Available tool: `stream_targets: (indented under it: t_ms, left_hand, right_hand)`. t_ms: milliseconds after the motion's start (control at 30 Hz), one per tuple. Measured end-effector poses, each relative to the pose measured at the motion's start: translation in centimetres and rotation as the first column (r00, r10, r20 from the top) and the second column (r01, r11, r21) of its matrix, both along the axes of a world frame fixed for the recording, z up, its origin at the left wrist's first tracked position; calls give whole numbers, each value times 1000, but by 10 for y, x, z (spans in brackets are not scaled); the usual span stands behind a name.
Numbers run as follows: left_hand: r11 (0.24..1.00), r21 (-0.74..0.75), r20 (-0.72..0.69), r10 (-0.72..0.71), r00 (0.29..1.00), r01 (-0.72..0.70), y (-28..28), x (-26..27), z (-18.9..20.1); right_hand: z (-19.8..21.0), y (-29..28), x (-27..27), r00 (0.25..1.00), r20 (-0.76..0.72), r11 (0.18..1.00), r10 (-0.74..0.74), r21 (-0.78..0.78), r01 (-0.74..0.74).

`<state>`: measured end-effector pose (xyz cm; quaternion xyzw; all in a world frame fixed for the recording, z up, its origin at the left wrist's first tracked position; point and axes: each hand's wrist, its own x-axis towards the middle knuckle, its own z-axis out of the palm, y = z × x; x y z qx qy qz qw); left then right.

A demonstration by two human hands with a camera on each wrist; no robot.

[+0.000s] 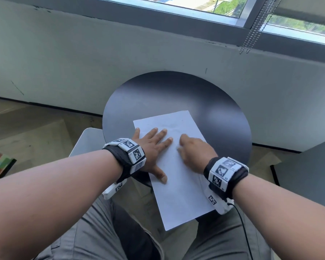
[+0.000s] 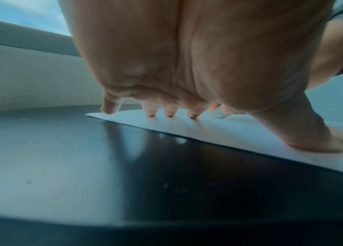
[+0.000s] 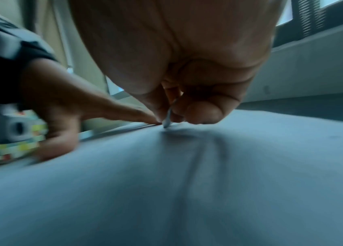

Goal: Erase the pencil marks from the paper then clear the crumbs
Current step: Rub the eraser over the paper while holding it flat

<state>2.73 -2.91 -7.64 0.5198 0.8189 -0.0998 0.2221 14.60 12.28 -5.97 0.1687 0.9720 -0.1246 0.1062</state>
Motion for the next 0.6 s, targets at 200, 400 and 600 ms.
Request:
stream_targets:
  t_ms: [200, 400, 600]
  left_hand:
    - [1000, -8, 8, 8, 1000, -8, 1, -1, 0]
    - [1000, -1, 23, 21, 1000, -21, 1, -1, -2]
    - [1000, 9, 21, 27, 999, -28, 1, -2, -1]
  right_hand:
    - [-1, 4, -5, 999, 34, 1000, -15, 5, 15]
    - [3, -30, 14, 933, 40, 925, 358, -153, -348]
    - [5, 18, 0, 999, 39, 999, 20, 33, -22]
